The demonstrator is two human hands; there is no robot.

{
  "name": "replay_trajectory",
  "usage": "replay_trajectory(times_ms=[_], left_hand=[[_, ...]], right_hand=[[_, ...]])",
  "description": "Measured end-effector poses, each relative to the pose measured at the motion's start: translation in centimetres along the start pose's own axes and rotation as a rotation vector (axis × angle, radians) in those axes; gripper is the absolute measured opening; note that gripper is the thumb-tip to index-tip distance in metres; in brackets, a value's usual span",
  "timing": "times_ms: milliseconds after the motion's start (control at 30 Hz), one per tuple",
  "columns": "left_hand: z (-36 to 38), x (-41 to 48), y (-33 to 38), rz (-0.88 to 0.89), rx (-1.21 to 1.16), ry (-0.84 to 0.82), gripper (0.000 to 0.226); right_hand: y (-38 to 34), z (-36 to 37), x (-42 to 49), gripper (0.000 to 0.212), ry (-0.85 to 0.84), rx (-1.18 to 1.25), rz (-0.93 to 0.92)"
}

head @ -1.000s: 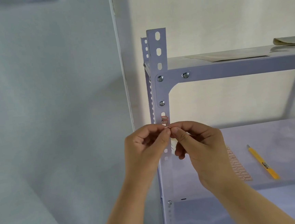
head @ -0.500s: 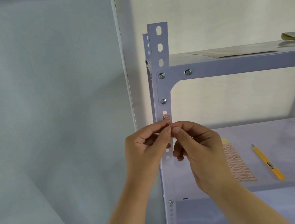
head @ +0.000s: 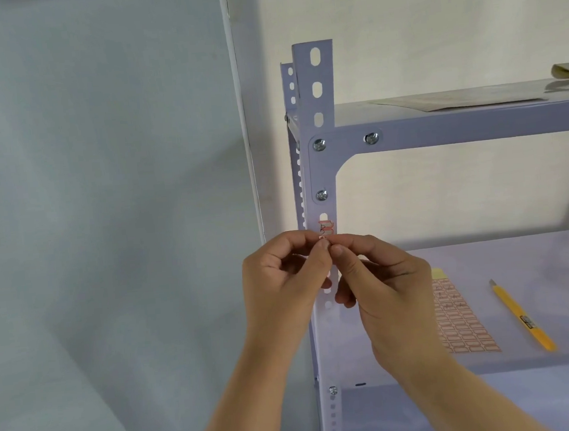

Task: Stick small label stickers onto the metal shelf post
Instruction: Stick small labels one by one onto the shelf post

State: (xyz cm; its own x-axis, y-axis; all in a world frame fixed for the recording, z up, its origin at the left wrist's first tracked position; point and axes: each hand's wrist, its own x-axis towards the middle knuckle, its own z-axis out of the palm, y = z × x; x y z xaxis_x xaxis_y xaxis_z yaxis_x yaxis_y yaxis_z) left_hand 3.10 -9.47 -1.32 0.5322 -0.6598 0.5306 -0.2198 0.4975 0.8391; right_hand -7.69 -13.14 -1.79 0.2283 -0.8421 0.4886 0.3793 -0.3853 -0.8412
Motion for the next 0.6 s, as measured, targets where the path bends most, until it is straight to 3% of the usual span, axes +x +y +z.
replay_trajectory(times_ms=[367, 600], left_hand=[[-0.10, 0.22, 0.06, 0.042, 0.028, -0.003, 0.011], [0.04, 0.49, 0.27, 0.061, 0.047, -0.003, 0.013]], right_hand=[[0.50, 0.39, -0.12, 0.025, 0.037, -0.223, -0.251], [0.47, -0.05, 0.45, 0.019, 0.048, -0.293, -0.306]])
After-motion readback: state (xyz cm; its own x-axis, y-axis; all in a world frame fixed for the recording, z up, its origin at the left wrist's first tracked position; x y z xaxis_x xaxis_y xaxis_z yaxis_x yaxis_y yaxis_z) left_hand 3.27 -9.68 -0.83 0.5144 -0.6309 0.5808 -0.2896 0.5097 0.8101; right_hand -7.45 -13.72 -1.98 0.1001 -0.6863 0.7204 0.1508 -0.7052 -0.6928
